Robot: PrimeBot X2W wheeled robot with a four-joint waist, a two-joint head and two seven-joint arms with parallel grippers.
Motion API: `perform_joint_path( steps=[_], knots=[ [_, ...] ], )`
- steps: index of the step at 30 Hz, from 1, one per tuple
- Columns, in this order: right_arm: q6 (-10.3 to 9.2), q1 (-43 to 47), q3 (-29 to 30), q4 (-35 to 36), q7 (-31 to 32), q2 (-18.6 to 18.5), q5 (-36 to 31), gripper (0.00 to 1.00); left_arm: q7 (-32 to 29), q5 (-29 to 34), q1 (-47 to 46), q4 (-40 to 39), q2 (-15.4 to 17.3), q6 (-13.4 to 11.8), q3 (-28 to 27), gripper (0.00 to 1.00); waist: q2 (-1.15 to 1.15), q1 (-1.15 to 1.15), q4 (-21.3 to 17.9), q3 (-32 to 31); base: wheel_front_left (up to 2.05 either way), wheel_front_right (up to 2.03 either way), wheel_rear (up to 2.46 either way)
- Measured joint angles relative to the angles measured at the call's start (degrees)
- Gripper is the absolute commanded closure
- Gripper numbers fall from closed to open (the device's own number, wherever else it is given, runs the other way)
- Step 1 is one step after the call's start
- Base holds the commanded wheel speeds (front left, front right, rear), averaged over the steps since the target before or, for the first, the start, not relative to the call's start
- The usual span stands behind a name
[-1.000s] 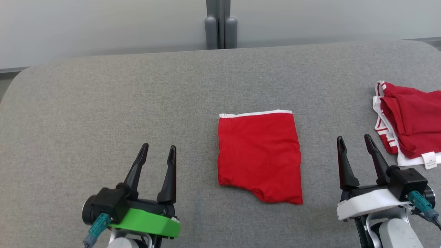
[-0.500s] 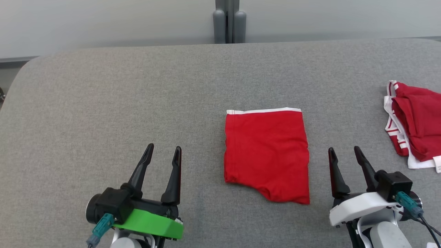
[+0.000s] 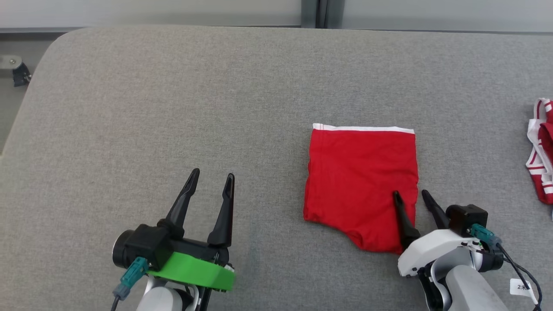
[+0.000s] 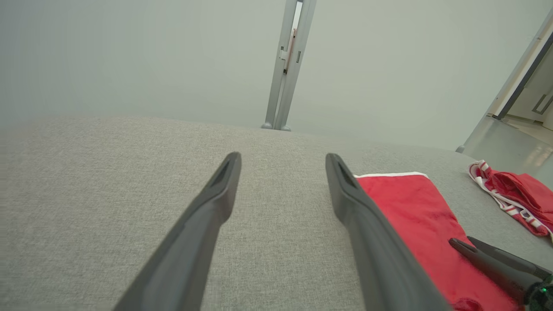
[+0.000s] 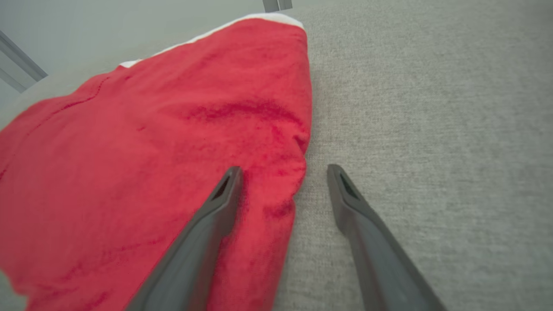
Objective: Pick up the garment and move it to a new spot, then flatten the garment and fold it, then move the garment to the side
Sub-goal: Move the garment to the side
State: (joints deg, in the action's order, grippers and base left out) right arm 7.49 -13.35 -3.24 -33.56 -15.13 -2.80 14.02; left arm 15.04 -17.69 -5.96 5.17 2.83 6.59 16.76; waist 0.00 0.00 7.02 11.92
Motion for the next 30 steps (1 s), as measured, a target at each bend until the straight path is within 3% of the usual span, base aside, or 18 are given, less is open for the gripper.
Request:
perform_joint_path(
  steps=[9,10,11,12,22,30],
  knots=[
    [0.0,-3.7,-1.8,-3.5,-0.1,-0.1,4.8,0.0,0.0,-1.1,-0.2,0.1,0.0,-0.4,-0.3,0.0,0.0,0.0,1.6,1.1,0.0,0.0,0.0],
    [-0.01,-4.0,-2.6,-4.0,-0.1,-0.2,4.8,0.11,0.0,-1.1,-0.3,0.1,0.0,-0.4,-0.4,0.0,0.0,0.0,1.7,1.1,0.0,0.0,0.0],
    [-0.01,-4.4,-3.1,-4.5,-0.1,-0.2,4.7,0.64,0.0,-1.1,-0.3,0.1,0.0,-0.4,-0.4,0.0,0.0,0.0,1.7,1.1,0.0,0.0,0.0],
    [-0.01,-4.7,-3.6,-4.9,-0.1,-0.2,4.0,1.0,0.0,-1.1,-0.3,0.1,0.0,-0.4,-0.4,0.0,0.0,0.0,1.6,1.0,0.0,0.0,0.0],
    [0.05,-5.1,-4.7,-2.4,0.0,-2.7,-7.9,1.0,0.0,-0.1,-0.2,-1.0,0.0,-0.4,-0.4,0.0,0.0,0.0,-1.2,-0.1,0.0,0.0,0.0],
    [0.05,-8.7,-7.1,2.1,0.0,-10.7,-16.5,1.0,0.0,1.9,-1.1,-2.2,0.0,0.0,-0.3,0.0,0.0,0.0,-6.8,0.1,0.0,0.0,0.0]
  ],
)
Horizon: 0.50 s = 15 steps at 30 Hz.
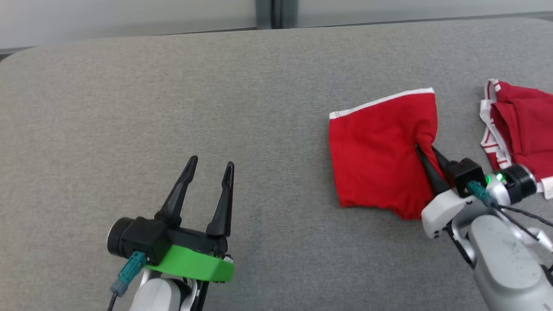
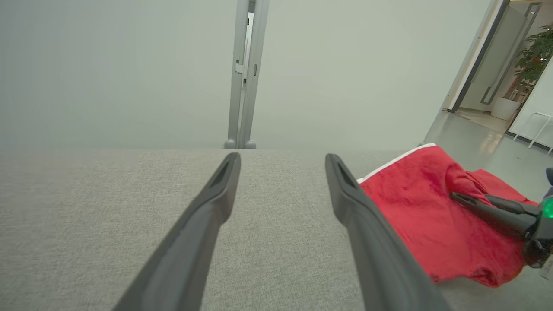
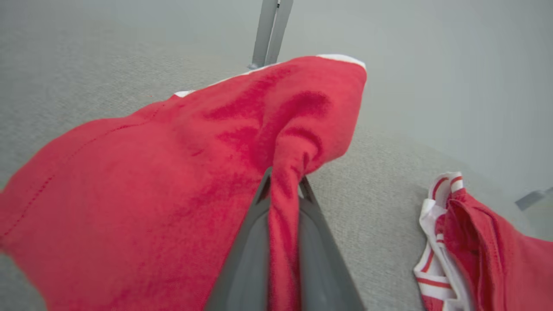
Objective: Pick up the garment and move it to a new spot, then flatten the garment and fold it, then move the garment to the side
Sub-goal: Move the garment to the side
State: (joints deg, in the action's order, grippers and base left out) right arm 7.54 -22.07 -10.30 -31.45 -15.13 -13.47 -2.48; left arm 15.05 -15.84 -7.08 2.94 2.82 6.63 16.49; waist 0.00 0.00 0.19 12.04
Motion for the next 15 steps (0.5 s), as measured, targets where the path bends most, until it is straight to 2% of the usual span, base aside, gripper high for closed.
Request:
perform_joint_path(
  steps=[8,14,15],
  knots=[
    [0.0,-7.3,-6.1,2.4,0.0,-11.2,-1.4,1.0,0.0,6.5,-3.7,-0.4,0.1,0.6,0.1,0.0,0.0,0.0,-7.2,3.2,0.0,0.0,0.0],
    [0.01,-12.3,-11.0,-0.4,0.0,-19.3,0.7,1.0,0.0,7.3,-7.8,-1.0,0.9,0.7,3.0,0.0,0.0,0.0,-10.8,8.3,0.0,0.0,0.0],
    [0.01,-13.7,-13.6,-2.3,0.0,-22.1,1.5,1.0,0.0,7.1,-9.1,-0.9,1.5,0.8,3.8,0.0,0.0,0.0,-11.8,10.3,0.0,0.0,0.0]
  ],
)
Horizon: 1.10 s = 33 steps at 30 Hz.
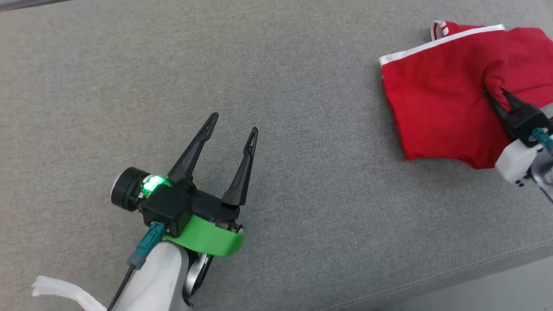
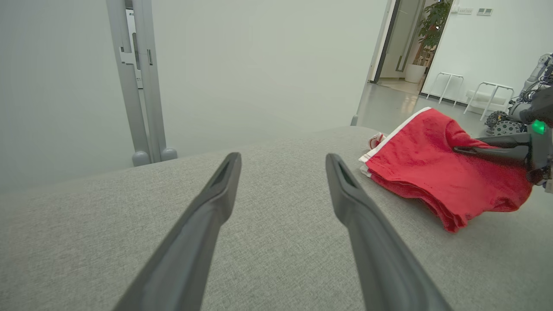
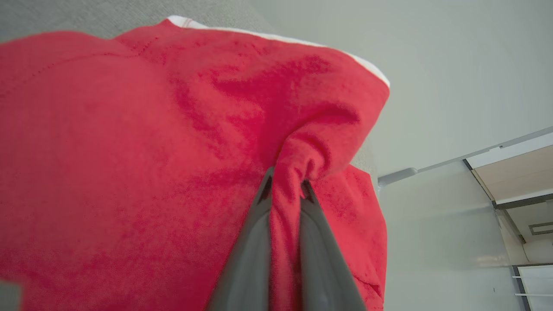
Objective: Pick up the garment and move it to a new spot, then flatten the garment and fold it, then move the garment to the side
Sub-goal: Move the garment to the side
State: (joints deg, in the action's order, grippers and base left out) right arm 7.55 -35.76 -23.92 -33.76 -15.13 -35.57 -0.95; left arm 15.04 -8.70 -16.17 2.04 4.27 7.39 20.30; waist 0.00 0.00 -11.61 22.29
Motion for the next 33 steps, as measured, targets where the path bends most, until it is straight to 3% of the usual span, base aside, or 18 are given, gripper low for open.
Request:
perform_joint_path(
  steps=[4,10,20,21,22,23,33],
  knots=[
    [0.0,-5.3,-0.9,-3.6,0.1,-4.4,1.0,1.0,0.0,-0.4,-1.8,-0.1,1.3,0.0,0.4,0.0,0.0,0.0,-1.5,3.7,0.0,0.0,0.0],
    [0.0,-10.5,-0.9,-8.9,0.2,-7.9,0.4,1.0,0.0,-0.7,-3.1,-0.4,3.2,0.0,0.8,0.0,0.0,0.0,-2.6,8.6,0.0,0.0,0.0],
    [0.0,-13.3,1.6,-16.4,1.5,-8.0,0.7,1.0,0.0,-1.4,-4.5,-0.5,3.3,0.0,-0.1,0.0,0.0,0.01,-0.5,13.1,0.0,0.0,0.0],
    [0.0,-13.3,1.8,-16.7,1.5,-7.8,0.7,0.78,0.0,-1.4,-4.5,-0.4,3.2,0.0,-0.2,0.0,0.0,0.01,-0.1,13.1,0.0,0.0,0.0],
    [0.0,-13.5,1.9,-16.8,1.4,-7.7,0.6,0.05,0.0,-1.4,-4.5,-0.3,3.2,0.0,-0.5,0.0,0.0,0.01,0.2,13.1,0.0,0.0,0.0],
    [0.0,-13.9,2.4,-17.1,1.3,-7.3,0.5,0.0,0.0,-1.5,-4.5,-0.1,3.1,0.0,-0.6,0.0,0.0,0.01,0.4,12.9,0.0,0.0,0.0],
    [-0.01,-15.2,6.2,-17.8,0.9,-5.1,-0.9,0.0,0.0,-2.3,-2.6,0.5,1.2,0.0,-2.1,0.0,0.0,0.0,0.9,7.6,0.0,0.0,0.0]
  ],
)
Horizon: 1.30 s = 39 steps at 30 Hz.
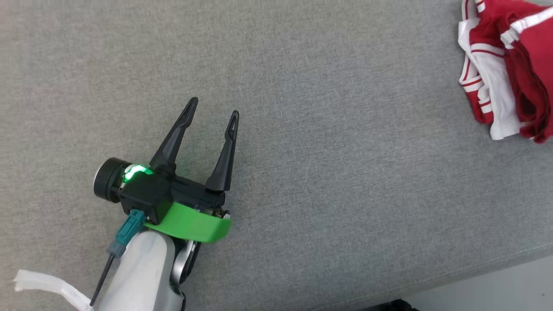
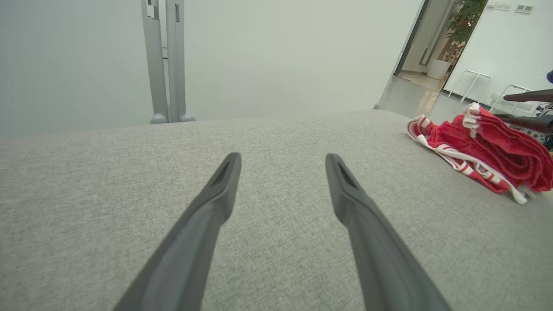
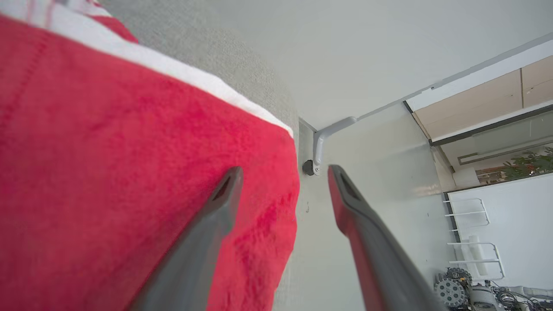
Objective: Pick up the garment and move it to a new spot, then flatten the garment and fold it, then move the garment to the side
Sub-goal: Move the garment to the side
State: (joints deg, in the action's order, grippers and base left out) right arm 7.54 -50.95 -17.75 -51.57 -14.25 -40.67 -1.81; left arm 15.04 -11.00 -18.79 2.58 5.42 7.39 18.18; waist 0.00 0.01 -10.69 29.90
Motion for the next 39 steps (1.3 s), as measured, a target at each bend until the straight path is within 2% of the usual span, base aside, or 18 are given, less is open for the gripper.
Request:
perform_joint_path(
  steps=[7,11,15,22,29,34,39],
  knots=[
    [0.01,2.0,2.7,6.7,-0.6,8.4,2.0,0.0,0.0,-1.2,3.9,0.6,-1.7,0.0,-2.2,0.0,0.0,-0.01,0.4,-6.1,0.0,0.0,0.0],
    [0.0,6.0,5.1,15.7,-0.8,13.0,5.2,0.0,0.0,-1.6,6.2,0.4,-2.3,0.0,-3.2,0.0,0.0,-0.01,1.0,-10.0,0.0,0.0,0.0],
    [0.0,13.3,8.0,24.0,-0.8,17.5,8.0,0.0,0.0,-2.4,8.8,0.1,-2.5,0.0,-4.5,0.0,0.0,-0.01,2.0,-13.7,0.0,0.0,0.0],
    [0.0,26.4,14.4,33.9,-0.8,25.4,10.2,0.0,0.0,-4.0,12.7,-0.2,-2.5,0.0,-6.2,0.0,0.0,-0.01,5.0,-18.5,0.0,0.0,0.0],
    [0.0,37.2,16.5,43.1,-0.8,33.6,10.3,0.0,0.0,-4.6,15.3,0.2,-2.5,-0.2,-6.8,0.0,0.0,-0.01,8.6,-22.2,0.0,0.0,0.0],
    [0.0,42.5,18.0,46.9,-0.8,36.6,9.8,0.0,0.0,-4.5,16.7,1.6,-2.5,-0.4,-6.6,0.0,0.0,-0.01,10.6,-24.1,0.0,0.0,0.0],
    [-0.01,45.1,18.0,48.3,-0.8,37.6,9.8,0.0,0.0,-3.9,18.1,2.4,-2.5,-0.4,-6.2,0.0,0.0,-0.01,11.6,-25.6,0.0,0.0,0.0]
  ],
)
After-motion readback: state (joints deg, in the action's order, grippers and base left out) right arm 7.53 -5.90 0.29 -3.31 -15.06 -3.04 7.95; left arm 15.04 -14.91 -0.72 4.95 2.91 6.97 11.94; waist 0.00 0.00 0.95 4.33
